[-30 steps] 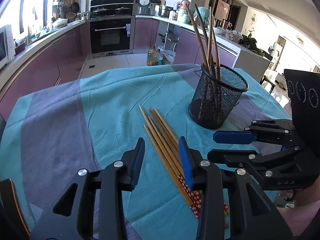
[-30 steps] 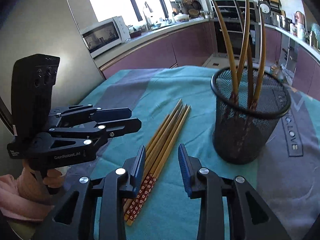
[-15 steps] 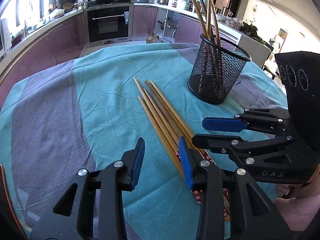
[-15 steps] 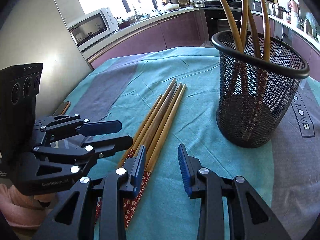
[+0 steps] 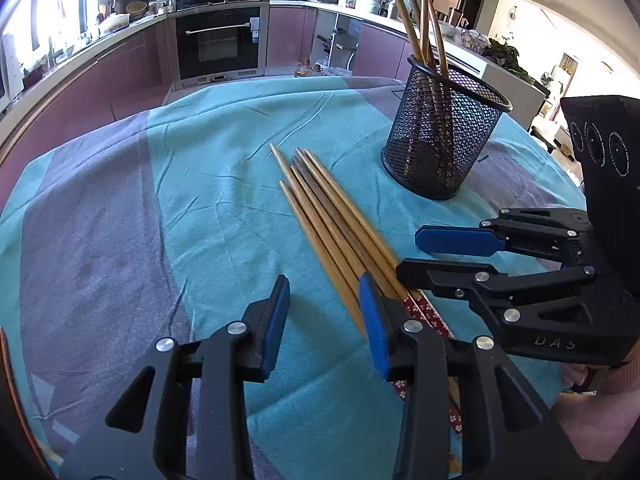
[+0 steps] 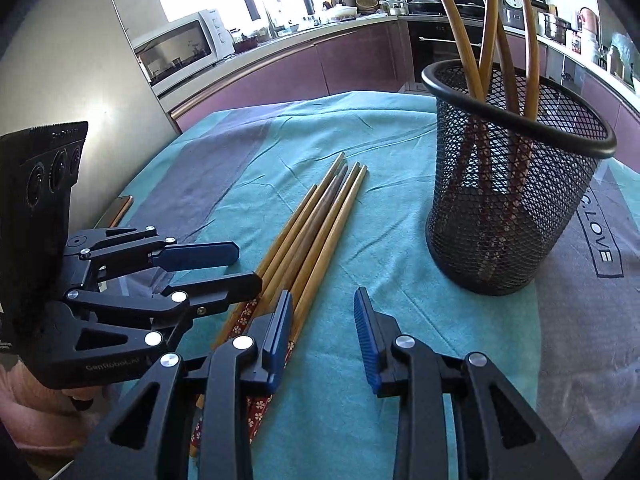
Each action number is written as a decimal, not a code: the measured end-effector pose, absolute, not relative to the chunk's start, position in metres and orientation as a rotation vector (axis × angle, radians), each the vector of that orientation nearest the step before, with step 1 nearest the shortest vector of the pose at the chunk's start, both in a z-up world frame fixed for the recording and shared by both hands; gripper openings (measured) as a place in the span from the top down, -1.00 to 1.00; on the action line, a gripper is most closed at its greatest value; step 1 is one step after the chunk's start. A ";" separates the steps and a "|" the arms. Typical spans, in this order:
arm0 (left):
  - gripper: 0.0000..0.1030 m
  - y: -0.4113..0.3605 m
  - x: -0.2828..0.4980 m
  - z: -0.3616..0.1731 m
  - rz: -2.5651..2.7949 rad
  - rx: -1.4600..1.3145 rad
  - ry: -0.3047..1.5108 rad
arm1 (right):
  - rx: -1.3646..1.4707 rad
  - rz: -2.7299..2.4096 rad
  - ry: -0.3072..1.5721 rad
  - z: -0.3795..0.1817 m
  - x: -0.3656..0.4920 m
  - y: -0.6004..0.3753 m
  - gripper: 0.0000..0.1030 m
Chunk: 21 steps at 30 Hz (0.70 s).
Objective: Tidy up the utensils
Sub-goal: 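Move the right gripper to the chopstick pile and grasp one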
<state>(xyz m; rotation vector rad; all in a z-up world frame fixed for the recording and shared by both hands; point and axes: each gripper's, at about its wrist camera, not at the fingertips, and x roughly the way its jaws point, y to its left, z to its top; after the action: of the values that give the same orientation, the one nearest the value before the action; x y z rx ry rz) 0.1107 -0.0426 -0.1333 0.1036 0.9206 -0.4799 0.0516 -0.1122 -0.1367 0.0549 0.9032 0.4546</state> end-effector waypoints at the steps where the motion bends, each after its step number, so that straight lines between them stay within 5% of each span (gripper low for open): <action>1: 0.29 -0.042 0.111 -0.133 -0.477 0.109 0.922 | 0.053 0.447 0.904 -0.136 0.052 -0.113 0.42; 21: 0.43 -0.044 0.126 -0.135 -0.452 0.113 0.952 | -0.018 0.366 0.892 -0.138 0.066 -0.103 0.47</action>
<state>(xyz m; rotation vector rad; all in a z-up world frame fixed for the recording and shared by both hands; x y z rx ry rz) 0.1261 -0.0438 -0.1352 0.1130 0.9523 -0.4524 0.0659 -0.1032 -0.1376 -0.0184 0.8920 0.3657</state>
